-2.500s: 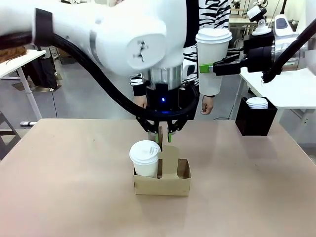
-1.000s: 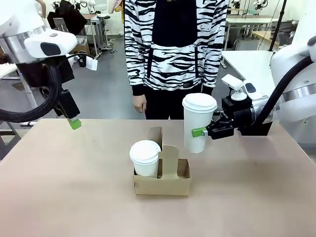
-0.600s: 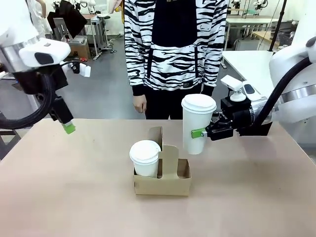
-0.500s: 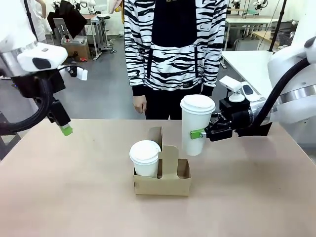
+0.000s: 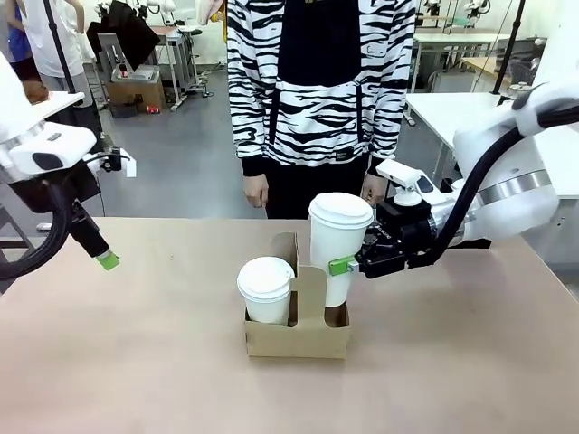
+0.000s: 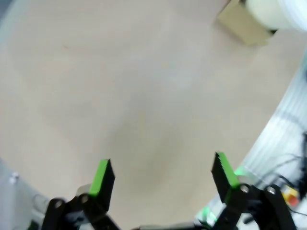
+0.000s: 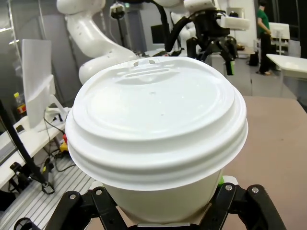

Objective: Pour a drink into a cup and package it in a carrier.
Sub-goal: Insert the held 600 ml Paper Cup into the Cup Carrier.

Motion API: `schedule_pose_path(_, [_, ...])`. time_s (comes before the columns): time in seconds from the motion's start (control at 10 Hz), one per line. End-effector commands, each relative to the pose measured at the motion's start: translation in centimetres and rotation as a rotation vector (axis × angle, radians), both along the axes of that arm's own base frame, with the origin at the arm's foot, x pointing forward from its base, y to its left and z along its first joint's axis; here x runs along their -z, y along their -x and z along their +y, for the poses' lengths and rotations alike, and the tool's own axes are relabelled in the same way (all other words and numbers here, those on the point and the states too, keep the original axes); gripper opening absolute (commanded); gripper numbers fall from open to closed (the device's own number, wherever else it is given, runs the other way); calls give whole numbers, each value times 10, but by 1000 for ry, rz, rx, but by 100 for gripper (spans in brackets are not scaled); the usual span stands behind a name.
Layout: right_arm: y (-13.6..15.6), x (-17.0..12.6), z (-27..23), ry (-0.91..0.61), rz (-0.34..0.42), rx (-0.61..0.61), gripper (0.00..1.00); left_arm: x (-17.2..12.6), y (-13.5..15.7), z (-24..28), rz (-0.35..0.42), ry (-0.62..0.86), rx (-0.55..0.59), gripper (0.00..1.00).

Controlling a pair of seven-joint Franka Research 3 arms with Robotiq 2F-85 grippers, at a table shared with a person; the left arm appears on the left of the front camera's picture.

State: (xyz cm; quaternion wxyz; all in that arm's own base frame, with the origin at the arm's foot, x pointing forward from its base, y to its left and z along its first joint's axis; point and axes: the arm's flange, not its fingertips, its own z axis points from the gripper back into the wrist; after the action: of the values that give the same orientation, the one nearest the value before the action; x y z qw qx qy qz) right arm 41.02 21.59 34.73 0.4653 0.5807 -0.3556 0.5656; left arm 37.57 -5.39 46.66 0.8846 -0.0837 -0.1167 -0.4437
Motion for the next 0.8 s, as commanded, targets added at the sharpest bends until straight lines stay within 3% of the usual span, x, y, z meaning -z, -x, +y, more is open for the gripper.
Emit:
schedule_pose_path(0.0, [-11,8,5,-41,-21,-12,80,19,-2,14,-45,96,84,100])
schedule_pose_path(0.3, [-26,32,5,-58,-12,-68,80,38,-10,29,-23,161,155,100])
schedule_pose_path(0.7, [-33,58,-1,-40,5,-123,80,56,-12,44,11,143,136,100])
